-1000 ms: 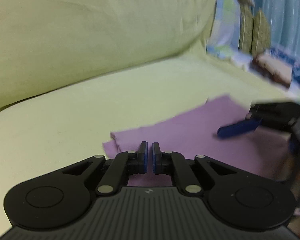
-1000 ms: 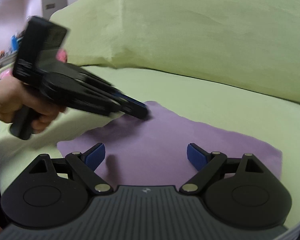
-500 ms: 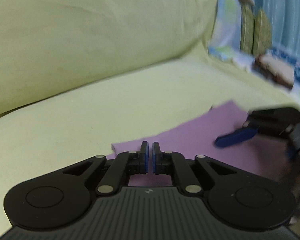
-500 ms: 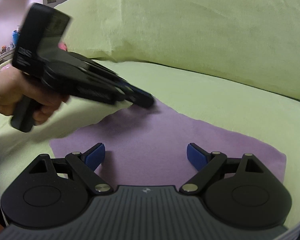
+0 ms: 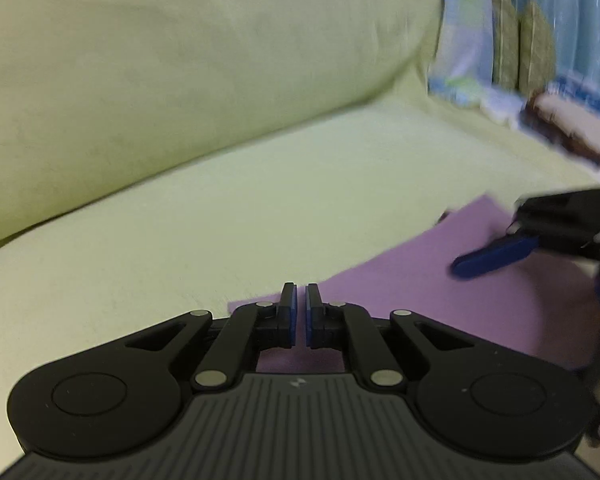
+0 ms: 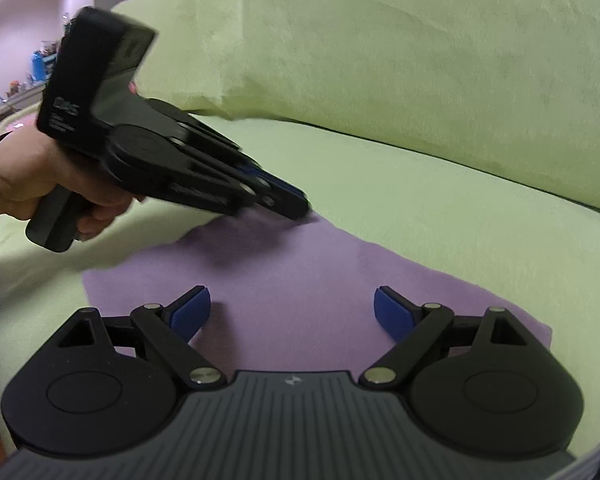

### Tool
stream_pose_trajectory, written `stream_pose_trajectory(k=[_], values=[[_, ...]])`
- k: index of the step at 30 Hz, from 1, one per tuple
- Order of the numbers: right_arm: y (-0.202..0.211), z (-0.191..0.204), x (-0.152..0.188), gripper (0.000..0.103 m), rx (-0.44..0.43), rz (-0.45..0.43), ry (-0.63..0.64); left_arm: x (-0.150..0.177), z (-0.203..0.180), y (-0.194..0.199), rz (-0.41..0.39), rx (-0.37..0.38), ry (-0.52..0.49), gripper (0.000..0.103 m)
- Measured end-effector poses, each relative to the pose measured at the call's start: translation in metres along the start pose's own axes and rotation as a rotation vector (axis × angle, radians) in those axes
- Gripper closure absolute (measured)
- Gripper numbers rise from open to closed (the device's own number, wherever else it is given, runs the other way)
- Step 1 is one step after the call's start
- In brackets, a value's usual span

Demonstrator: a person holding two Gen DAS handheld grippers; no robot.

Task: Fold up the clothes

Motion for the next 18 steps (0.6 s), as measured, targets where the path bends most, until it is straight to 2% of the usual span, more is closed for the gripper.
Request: stream_pose_trajectory(k=[3, 5, 7, 9, 13, 16, 18], values=[[0.006, -0.01, 0.003, 0.016, 0.034, -0.002, -0.018, 0.009, 0.018, 0.01, 0.01, -0.048, 0.027, 0.095], [0.015, -0.023, 0.007, 0.016, 0.077, -0.006, -0.036, 0.028, 0.042, 0.021, 0.032, -0.108, 0.099, 0.096], [0.027, -0.039, 0.013, 0.016, 0.113, -0.014, -0.077, 0.033, 0.049, 0.038, 0.012, -0.13, 0.13, 0.097], [0.04, -0.05, 0.016, 0.016, 0.144, -0.032, -0.11, 0.03, 0.04, 0.048, -0.025, -0.106, 0.147, 0.096], [0.053, -0.052, 0.015, 0.016, 0.136, -0.089, -0.144, 0.014, 0.001, 0.055, -0.078, -0.009, 0.076, 0.096], [0.044, -0.051, 0.018, 0.016, 0.145, -0.06, -0.119, 0.011, -0.026, 0.039, -0.05, 0.038, 0.041, 0.096], [0.037, -0.054, 0.02, 0.016, 0.169, -0.041, -0.095, 0.024, -0.034, 0.039, -0.027, 0.026, 0.007, 0.096]])
Point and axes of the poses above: each gripper's, at about its wrist camera, not at the fingertips, and y roughly against the way its jaws point, z to its left, x to its underside, the point moved 7 cm from there along -y, roughly the way its jaws point, and after that the axes turned 10 degrees about -y, right-handed, at the moved point
